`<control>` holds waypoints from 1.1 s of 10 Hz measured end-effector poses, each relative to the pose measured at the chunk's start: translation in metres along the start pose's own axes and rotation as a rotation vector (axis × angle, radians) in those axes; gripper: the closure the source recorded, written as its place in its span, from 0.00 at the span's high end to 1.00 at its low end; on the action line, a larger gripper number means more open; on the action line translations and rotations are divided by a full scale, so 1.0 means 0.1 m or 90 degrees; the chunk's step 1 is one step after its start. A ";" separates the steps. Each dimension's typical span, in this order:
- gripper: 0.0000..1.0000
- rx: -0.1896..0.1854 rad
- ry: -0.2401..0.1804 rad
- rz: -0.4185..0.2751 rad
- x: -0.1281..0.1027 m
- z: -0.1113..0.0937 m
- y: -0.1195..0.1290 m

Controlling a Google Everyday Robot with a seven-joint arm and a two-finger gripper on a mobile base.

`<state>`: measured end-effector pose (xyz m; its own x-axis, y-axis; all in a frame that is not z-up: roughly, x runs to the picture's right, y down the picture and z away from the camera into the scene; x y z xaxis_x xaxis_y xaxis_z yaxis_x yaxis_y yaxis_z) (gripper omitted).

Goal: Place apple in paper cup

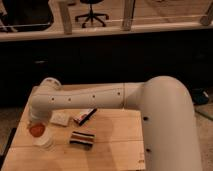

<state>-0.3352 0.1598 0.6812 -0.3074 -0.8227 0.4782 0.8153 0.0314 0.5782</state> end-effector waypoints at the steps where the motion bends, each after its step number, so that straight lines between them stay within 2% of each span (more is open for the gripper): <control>1: 0.77 0.002 -0.001 -0.002 0.00 0.00 0.00; 2: 0.80 0.004 -0.002 -0.004 -0.01 0.00 0.00; 11: 0.80 0.018 -0.002 -0.018 0.01 0.00 -0.01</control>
<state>-0.3366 0.1586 0.6811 -0.3316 -0.8219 0.4632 0.7918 0.0245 0.6103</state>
